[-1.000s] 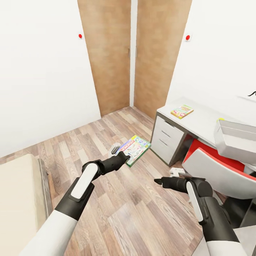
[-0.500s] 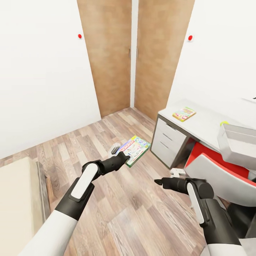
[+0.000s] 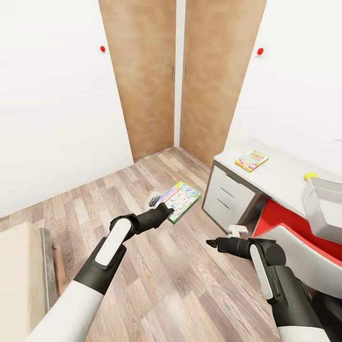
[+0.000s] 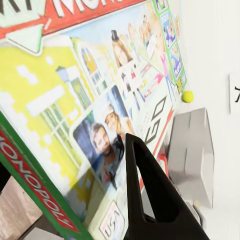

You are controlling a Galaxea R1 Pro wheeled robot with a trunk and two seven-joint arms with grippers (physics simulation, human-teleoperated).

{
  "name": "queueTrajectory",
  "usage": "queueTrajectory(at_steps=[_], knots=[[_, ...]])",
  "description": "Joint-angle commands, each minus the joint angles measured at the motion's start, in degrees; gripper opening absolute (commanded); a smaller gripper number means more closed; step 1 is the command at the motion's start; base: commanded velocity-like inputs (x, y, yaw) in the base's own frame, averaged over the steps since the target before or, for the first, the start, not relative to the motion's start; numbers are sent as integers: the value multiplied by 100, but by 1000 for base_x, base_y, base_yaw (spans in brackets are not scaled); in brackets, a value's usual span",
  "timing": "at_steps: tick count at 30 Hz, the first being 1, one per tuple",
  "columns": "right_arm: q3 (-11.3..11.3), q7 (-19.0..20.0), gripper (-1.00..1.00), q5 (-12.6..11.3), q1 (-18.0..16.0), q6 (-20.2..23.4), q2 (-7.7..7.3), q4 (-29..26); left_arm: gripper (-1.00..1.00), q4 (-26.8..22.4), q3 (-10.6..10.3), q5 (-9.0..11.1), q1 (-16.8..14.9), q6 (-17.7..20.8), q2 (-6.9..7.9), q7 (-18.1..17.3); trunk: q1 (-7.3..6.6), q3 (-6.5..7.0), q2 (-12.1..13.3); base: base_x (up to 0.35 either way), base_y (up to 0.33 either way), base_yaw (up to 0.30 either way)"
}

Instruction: Put all the toys in the child's room - the three board games (two on the bed and one on the table), the two jigsaw puzzles on the table, and the tennis ball on the table - inside the toy box on the table in the child's room.

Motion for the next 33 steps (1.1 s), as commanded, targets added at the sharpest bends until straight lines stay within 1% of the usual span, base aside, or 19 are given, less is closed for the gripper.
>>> queueTrajectory(at_steps=[1, 22, 26, 33], knots=[[-4, -16, 100, -44, -3, 31, -2, -4, -100, -8, -3, 72, -5, 4, -1, 58, 6, -10, -10, 332, 0, 0], [-5, 0, 100, -62, 38, 31, -41, -11, -100, -8, -14, 72, -5, 4, -1, 59, 6, -10, -10, 336, 0, 0], [2, 6, 100, -65, 90, 31, -47, -109, -100, -20, -14, 72, -5, 4, -1, 54, 6, -10, -10, 337, 0, 0], [9, 9, 100, -62, 252, 31, -65, -528, -100, -54, -24, 78, -5, 4, -1, 41, 6, -10, -10, 337, 0, 0]])
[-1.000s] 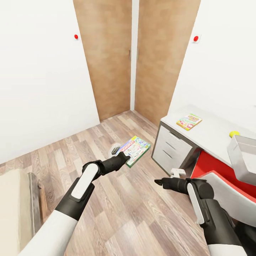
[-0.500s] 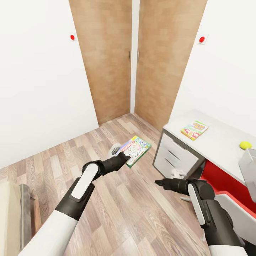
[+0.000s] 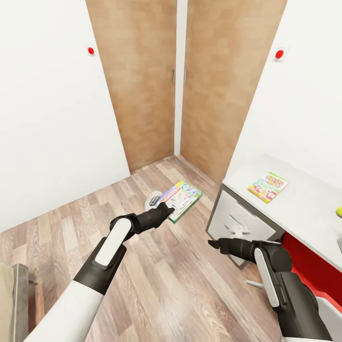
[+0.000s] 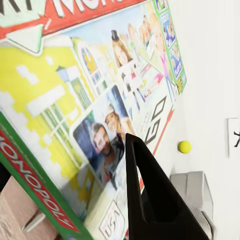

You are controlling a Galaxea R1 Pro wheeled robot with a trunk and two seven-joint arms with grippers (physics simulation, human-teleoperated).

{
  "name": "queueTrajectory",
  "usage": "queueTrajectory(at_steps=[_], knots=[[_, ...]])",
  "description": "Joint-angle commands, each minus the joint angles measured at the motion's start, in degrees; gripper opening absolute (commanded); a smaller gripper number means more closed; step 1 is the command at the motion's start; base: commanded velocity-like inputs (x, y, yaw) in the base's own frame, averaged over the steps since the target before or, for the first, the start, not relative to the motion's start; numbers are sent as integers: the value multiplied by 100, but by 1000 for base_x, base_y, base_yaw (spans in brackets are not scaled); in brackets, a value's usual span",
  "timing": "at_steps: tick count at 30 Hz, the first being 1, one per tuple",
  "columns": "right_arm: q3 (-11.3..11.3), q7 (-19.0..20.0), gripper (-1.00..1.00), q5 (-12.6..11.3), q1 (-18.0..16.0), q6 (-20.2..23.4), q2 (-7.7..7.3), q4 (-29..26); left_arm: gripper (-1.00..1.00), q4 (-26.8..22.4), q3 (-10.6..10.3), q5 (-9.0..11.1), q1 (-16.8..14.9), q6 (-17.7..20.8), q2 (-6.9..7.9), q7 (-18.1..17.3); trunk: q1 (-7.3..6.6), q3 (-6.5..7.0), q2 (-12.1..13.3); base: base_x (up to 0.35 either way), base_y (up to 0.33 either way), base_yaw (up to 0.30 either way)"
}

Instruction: Put all the toys in the child's room - the three board games (two on the bed and one on the table), the two jigsaw puzzles on the table, and the tennis ball on the table - inside the toy box on the table in the child's room.

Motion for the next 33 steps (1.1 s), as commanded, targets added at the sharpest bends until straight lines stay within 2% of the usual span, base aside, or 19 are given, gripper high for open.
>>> queueTrajectory(at_steps=[1, 11, 18, 19, 21, 22, 25, 26, 27, 28, 29, 33], knots=[[-4, -17, 100, -44, -4, 32, -1, -7, -100, -8, 0, 75, -5, 3, -1, 57, 7, -9, -10, 337, 0, 0], [-53, -16, 100, -42, 96, 32, -13, -343, -100, -75, -4, 79, -2, 11, 1, 39, 7, -8, -10, 337, 0, -4], [-91, 53, 100, -47, 109, 32, -71, -397, -100, -147, 4, 82, 2, 21, 5, 31, 7, 9, -10, 294, 7, -130], [-99, 109, 100, -48, 110, 32, -112, -403, -100, -167, 5, 83, 4, 22, 7, 31, 7, 12, -10, 171, 7, -194], [-118, 440, 100, -49, 113, 32, -303, -413, -100, -212, 6, 84, 19, 26, 16, 31, 7, 19, -10, 98, 4, -221], [-118, 440, 100, -49, 113, 32, -303, -413, -100, -212, 6, 84, 19, 26, 16, 31, 7, 23, -10, 87, 4, -225], [-131, 964, 100, -49, 114, 32, -529, -419, -100, -236, 12, 85, 33, 28, 21, 31, 7, 34, -10, 57, 2, -236], [-131, 964, 100, -49, 114, 32, -529, -419, -100, -236, 12, 85, 33, 28, 21, 31, 7, 38, -10, 45, 2, -241], [-137, 1314, 100, -50, 112, 32, -657, -421, -100, -245, 21, 85, 44, 28, 22, 31, 7, 42, -10, 29, 1, -247], [-140, 1468, 100, -50, 107, 32, -713, -422, -100, -248, 26, 86, 50, 29, 23, 31, 7, 46, -10, 23, 1, -249], [-162, 1828, 100, -50, 95, 32, -854, -423, -100, -254, 36, 83, 62, 29, 24, 34, 7, 50, -10, 12, 1, -253], [-360, 2313, 100, -51, 85, 32, -1060, -424, -100, -258, 47, 79, 69, 26, 25, 37, 7, 67, -10, 7, 0, -255]])
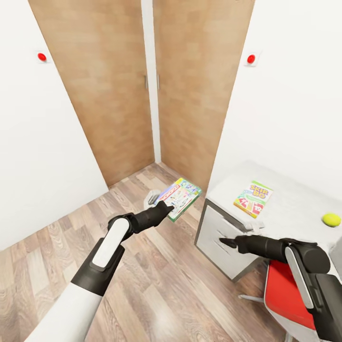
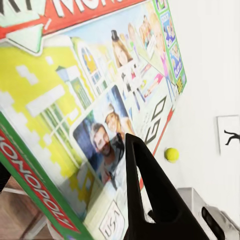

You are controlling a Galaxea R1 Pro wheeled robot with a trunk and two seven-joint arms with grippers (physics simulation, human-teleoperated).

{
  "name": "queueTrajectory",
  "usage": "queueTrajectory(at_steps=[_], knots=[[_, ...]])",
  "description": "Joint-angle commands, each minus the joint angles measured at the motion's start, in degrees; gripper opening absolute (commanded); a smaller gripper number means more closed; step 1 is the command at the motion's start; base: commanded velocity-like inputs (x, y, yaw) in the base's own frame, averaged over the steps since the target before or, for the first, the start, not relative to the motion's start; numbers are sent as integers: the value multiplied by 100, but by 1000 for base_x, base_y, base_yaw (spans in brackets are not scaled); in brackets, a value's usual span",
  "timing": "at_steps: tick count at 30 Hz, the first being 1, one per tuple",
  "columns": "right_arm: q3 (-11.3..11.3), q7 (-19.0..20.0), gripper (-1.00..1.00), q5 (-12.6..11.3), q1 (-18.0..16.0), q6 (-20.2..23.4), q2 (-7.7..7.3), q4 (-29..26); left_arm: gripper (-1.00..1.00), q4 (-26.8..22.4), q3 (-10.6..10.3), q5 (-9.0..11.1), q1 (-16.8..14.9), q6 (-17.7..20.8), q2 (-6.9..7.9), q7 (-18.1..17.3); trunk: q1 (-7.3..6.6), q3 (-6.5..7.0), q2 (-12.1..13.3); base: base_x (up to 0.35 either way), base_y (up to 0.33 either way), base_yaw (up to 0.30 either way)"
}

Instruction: Put all the toys in the child's room - the three board games (two on the bed and one on the table), the two jigsaw puzzles on the table, and the tennis ball on the table - inside the toy box on the table in the child's room.

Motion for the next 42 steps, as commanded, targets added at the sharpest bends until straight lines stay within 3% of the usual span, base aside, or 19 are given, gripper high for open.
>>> queueTrajectory(at_steps=[1, 6, 15, 26, 34, 42], knots=[[-80, 153, 100, -46, -10, 49, -52, -2, -100, -9, 2, 77, -3, 3, -1, 57, 3, -6, -11, 4, 0, -255], [-527, 1083, 100, -46, -37, 49, -302, -3, -100, -11, 7, 76, 0, 0, -1, 55, 3, 17, -11, 2, 0, -250], [-941, 1738, 100, -45, -50, 49, -546, -3, -100, -11, 8, 76, 1, -1, -1, 51, 3, 57, -11, 1, 0, -237], [-1140, 2067, 100, -50, -45, 49, -642, -3, -100, -11, 8, 76, 1, -2, -1, 50, 3, 107, -11, 0, 0, -231], [-1418, 2674, 100, -48, -18, 49, -658, -3, -100, -11, 9, 76, 1, -2, -1, 57, 3, 140, -11, 0, 0, -244], [-1498, 2873, 100, -46, -11, 49, -661, -3, -100, -7, -16, 74, 1, -2, -1, 66, 3, 171, -11, 0, 0, -257]])
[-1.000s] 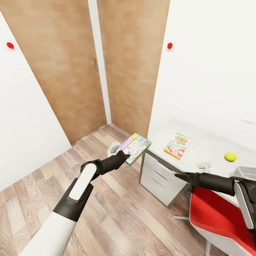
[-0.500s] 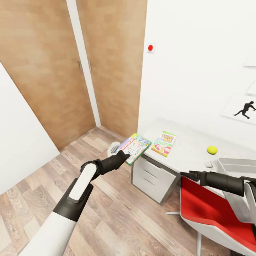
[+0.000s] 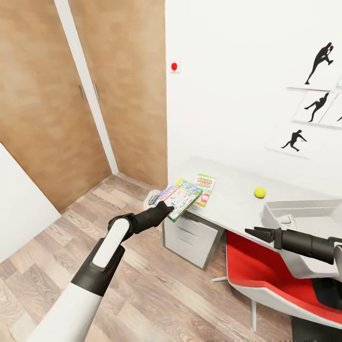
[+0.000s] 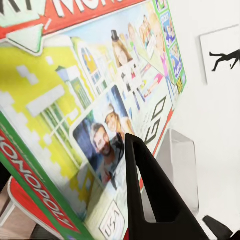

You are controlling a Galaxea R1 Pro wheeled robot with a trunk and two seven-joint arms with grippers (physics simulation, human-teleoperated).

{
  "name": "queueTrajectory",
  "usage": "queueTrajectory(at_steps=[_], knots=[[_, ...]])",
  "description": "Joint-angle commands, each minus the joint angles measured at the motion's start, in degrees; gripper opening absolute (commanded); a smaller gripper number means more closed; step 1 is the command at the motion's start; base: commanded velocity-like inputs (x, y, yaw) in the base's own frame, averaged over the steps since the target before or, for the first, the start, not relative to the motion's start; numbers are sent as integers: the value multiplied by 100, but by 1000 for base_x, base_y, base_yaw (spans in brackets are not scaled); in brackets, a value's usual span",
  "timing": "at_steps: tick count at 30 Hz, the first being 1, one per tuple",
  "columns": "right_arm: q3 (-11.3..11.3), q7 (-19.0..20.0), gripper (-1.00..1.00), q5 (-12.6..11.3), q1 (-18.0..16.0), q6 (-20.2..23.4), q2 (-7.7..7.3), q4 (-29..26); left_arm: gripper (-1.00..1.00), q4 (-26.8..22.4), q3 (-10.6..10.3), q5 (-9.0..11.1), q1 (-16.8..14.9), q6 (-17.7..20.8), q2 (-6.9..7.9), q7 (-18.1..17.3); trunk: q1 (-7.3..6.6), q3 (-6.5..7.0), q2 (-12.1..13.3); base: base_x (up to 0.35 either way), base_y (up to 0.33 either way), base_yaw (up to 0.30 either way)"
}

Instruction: Put all the toys in the child's room - the three board games (two on the bed and one on the table), the two jigsaw puzzles on the table, and the tennis ball on the table - inside the toy box on the table in the child's room.

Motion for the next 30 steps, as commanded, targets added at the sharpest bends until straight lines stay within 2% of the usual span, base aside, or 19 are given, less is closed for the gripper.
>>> queueTrajectory(at_steps=[1, 30], knots=[[-4, 10, 100, -21, -3, 43, 0, 0, -100, -6, -5, 74, -4, 4, -1, 61, 3, -6, -11, 0, 0, -260], [-30, 53, 100, -21, 10, 43, 5, 0, -100, 4, -36, 60, -4, 0, -1, 77, 3, 102, -11, 0, 0, -262]])
